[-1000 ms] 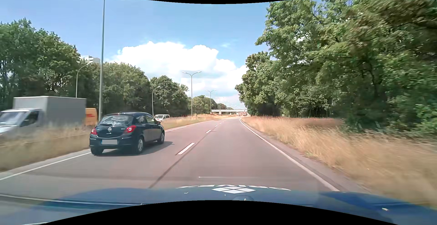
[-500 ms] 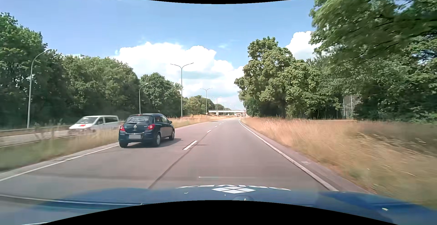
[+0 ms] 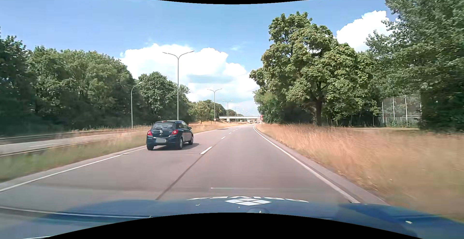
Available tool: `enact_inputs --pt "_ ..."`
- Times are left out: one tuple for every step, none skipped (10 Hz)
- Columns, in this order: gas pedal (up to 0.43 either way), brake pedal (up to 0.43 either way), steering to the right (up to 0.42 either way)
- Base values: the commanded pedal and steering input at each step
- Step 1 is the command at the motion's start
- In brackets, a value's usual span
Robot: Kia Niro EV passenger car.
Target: Follow the waypoints while adhering to traffic rules and regulations
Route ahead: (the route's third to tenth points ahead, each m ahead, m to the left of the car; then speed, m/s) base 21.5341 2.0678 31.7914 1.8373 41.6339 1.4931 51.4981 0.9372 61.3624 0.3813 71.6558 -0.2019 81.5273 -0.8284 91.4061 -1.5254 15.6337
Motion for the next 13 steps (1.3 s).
enact_inputs --pt "0.177 0.000 0.002" --pt "0.177 0.000 0.002" --pt "0.177 0.000 0.002" --pt "0.177 0.000 0.002" --pt "0.177 0.000 0.001" --pt "0.177 0.000 0.001" --pt "0.177 0.000 0.001" --pt "0.177 0.000 0.001" --pt "0.177 0.000 0.001" --pt "0.177 0.000 0.001" --pt "0.177 0.000 0.001" --pt "0.177 0.000 0.001" --pt "0.177 0.000 0.002"
